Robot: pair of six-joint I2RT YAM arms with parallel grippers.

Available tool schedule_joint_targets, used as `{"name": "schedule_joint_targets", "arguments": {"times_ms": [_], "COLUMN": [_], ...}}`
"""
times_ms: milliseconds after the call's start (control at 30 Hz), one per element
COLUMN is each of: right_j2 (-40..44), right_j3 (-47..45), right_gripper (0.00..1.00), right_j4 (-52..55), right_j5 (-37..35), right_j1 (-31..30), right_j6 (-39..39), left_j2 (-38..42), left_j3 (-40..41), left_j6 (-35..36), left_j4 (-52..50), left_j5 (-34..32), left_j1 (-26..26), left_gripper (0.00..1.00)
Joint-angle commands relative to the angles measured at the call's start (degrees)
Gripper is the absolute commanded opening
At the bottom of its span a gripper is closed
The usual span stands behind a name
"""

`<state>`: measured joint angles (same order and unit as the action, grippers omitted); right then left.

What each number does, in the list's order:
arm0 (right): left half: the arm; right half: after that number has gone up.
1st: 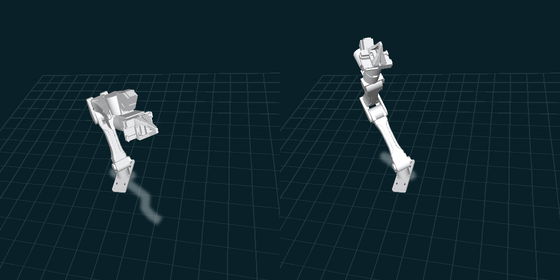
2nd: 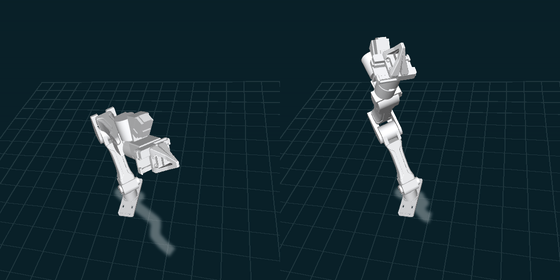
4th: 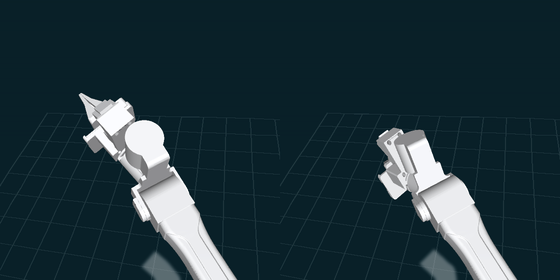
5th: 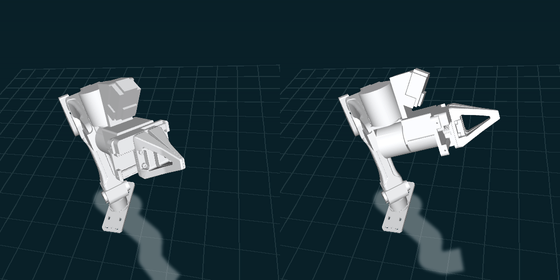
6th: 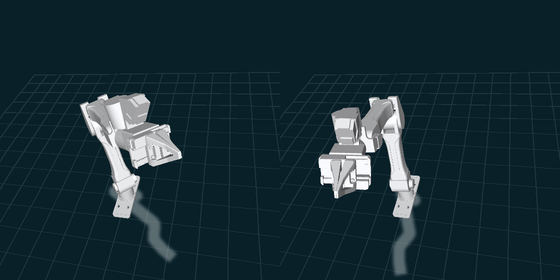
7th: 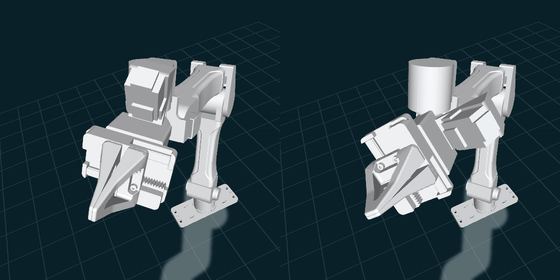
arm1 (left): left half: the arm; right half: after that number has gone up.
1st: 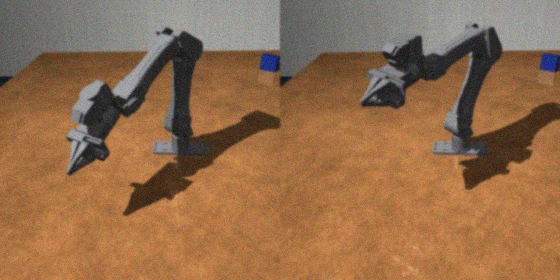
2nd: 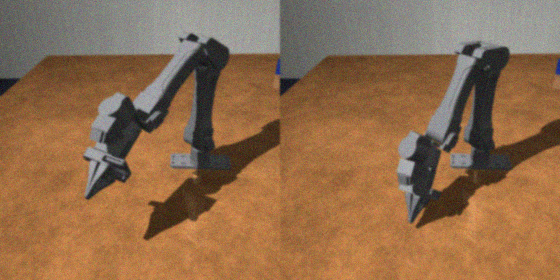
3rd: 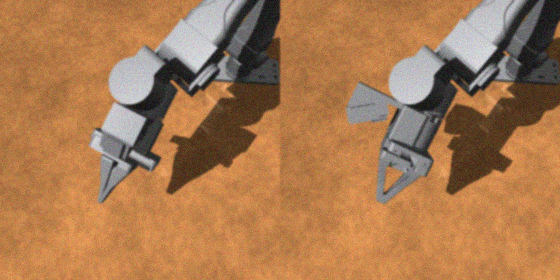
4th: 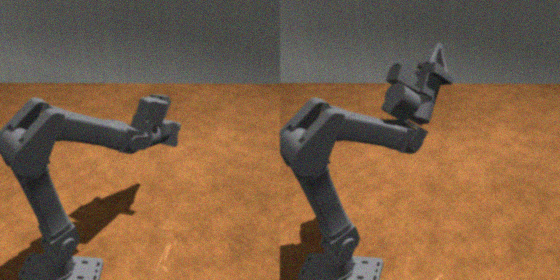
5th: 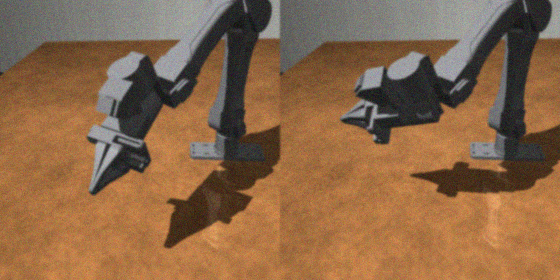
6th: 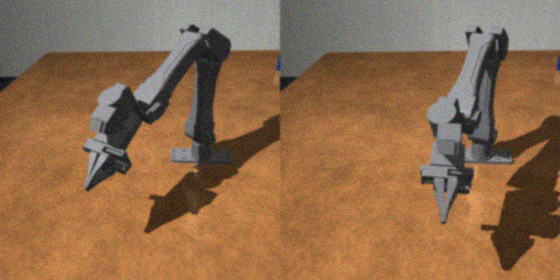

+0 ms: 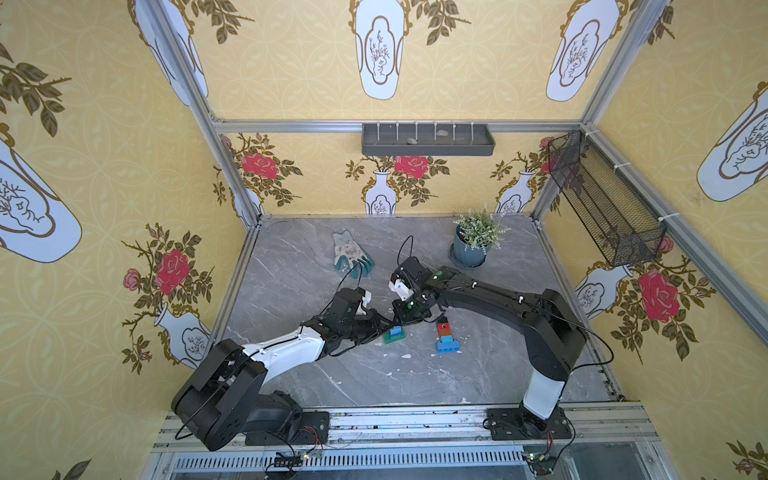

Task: Assemble the number 1 with lego
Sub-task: Assemble the lego brick with the lego brick.

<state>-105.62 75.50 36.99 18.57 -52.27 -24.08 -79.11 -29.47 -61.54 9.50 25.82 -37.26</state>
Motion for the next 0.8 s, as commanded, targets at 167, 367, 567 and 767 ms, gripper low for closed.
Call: {"name": "schedule_joint_targets", "arguments": {"times_ms": [167, 367, 567, 767], "right_j2": [-1.03, 0.81, 3.91, 8.61], "right_j3": [-0.52, -0.17, -0.94, -3.34], "right_gripper": [0.19, 0.27, 0.33, 0.50], "right_j4": [1.70, -0.52, -3.33, -7.11], "right_j5": [1.49, 3.34, 5.72, 6.09], "right_j1": [-1.29, 0.71, 3.34, 5.85], "right_j6": [0.85, -0.48, -1.71, -2.85], "left_j2": [-0.31, 5.46, 9.14, 12.91], "left_j3": [-0.08, -3.06, -5.15, -4.94], "left_j6": [4.23, 4.62, 5.54, 5.97], "left_j4": [-18.99, -17.41, -17.21, -16.61], "left_j5": [-5.06, -5.79, -5.35, -6.84], "left_j1": [-1.33, -1.35, -1.33, -1.33], "left_gripper": [0.18, 0.30, 0.36, 0.39]}}
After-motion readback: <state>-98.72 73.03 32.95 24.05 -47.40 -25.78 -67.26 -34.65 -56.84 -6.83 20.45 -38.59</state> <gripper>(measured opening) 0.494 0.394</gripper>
